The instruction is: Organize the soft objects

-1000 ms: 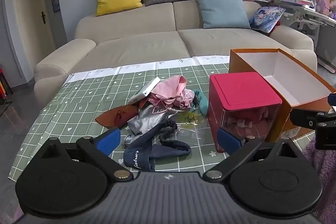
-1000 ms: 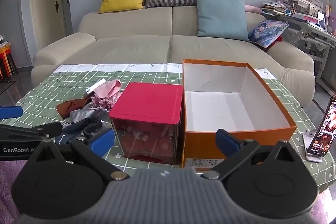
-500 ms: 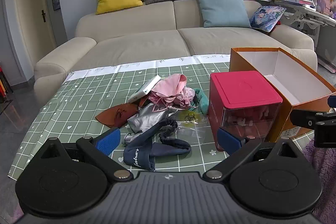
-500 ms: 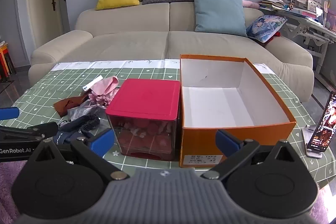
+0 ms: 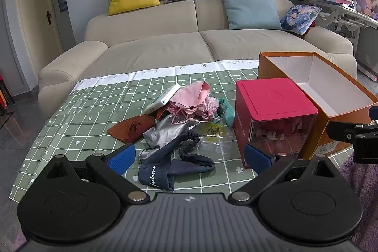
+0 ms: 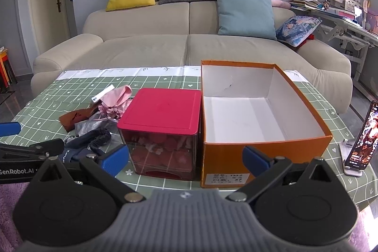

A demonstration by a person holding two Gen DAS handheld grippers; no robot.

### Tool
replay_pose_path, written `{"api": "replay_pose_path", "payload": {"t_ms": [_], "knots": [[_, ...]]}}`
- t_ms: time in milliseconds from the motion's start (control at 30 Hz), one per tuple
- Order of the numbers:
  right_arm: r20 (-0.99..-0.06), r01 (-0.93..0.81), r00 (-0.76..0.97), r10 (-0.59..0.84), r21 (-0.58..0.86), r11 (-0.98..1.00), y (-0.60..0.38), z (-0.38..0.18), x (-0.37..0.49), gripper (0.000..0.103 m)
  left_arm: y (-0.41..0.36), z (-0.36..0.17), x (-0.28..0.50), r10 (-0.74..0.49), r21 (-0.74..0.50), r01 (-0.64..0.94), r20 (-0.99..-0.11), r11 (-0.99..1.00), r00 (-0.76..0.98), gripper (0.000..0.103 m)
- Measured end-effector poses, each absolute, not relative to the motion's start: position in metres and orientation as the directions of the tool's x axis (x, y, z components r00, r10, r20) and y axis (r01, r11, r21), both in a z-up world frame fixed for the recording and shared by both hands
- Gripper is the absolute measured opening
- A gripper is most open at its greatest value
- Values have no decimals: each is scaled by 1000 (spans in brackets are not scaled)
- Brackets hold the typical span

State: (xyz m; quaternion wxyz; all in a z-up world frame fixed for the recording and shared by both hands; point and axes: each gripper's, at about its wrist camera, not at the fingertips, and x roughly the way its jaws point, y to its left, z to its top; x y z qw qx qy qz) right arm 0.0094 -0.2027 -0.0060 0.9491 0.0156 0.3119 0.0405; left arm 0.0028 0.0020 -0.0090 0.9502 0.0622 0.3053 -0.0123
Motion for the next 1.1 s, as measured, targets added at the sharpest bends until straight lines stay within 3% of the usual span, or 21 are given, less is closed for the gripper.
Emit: {"api": "replay_pose_path", "payload": {"t_ms": [1100], "knots": [[-595,-68,799,86,53,996,-202,-6,10,100,2,-12,3,15,112,62,-584,992,811,103]]}}
